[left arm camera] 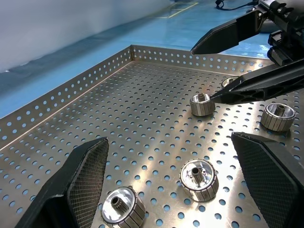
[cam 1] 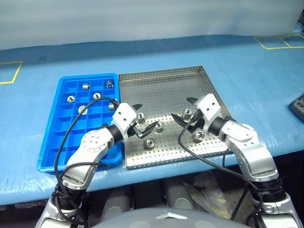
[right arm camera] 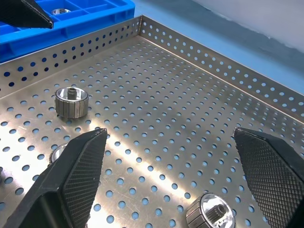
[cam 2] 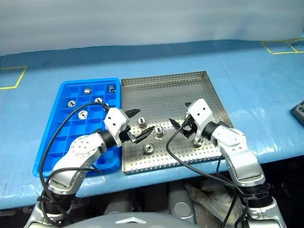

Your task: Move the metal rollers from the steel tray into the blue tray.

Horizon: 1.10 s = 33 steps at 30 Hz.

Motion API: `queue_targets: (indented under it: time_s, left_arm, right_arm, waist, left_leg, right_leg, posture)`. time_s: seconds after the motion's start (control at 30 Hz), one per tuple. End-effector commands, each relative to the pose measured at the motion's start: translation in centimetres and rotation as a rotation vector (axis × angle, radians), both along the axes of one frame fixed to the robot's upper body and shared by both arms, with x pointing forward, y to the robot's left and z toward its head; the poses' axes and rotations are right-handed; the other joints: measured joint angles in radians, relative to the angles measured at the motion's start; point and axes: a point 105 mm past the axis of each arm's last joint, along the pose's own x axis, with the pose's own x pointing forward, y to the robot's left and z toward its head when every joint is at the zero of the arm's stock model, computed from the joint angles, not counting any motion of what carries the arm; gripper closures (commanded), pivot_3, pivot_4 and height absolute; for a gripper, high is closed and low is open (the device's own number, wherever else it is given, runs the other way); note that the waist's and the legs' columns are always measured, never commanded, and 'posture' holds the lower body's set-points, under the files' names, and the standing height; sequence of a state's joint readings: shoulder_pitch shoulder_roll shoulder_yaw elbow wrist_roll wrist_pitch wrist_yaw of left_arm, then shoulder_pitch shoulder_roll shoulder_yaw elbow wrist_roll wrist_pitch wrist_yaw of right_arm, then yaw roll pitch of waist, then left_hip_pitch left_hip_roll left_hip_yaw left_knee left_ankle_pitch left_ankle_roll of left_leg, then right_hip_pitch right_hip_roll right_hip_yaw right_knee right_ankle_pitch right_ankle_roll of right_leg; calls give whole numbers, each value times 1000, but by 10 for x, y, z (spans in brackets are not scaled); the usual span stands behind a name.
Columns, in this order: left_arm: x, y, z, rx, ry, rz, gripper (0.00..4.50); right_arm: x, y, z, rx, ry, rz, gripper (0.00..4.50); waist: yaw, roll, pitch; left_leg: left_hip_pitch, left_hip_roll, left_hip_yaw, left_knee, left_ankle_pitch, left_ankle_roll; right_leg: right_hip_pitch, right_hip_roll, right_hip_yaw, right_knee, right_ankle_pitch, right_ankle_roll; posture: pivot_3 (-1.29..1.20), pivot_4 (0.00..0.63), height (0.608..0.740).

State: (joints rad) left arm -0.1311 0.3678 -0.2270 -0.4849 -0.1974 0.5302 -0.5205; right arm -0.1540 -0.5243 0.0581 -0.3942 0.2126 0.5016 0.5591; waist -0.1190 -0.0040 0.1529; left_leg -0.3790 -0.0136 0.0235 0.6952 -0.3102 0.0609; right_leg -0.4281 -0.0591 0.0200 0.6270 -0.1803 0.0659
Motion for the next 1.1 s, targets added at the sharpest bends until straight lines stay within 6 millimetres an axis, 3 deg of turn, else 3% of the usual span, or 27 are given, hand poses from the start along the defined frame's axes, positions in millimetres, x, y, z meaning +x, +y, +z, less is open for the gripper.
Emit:
queue_targets:
  time_s: [0.03, 0.77, 1.1]
  left_arm:
    - [-2, -4, 16, -4, -73, -26, 30]
    - [-7, -3, 12, 5, -61, -39, 30]
    - [-19, -3, 3, 78, -25, -100, 30]
  right_arm:
    - [1, -2, 14, 17, -61, -8, 0]
    - [1, 0, 8, 5, -42, -2, 0]
    - [0, 2, 7, 9, -42, -4, 0]
  waist:
    - [0, 0, 0]
    - [1, 0, 0]
    - [0, 0, 0]
  left_leg:
    - [0, 0, 0, 0, 0, 0]
    - [0, 0, 0, 0, 0, 0]
    - [0, 0, 0, 0, 0, 0]
  right_leg:
    - [0, 0, 0, 0, 0, 0]
    - [0, 0, 0, 0, 0, 0]
    - [0, 0, 0, 0, 0, 0]
  posture:
    - [-224, 150, 740]
    - [-216, 150, 740]
    - [-216, 150, 740]
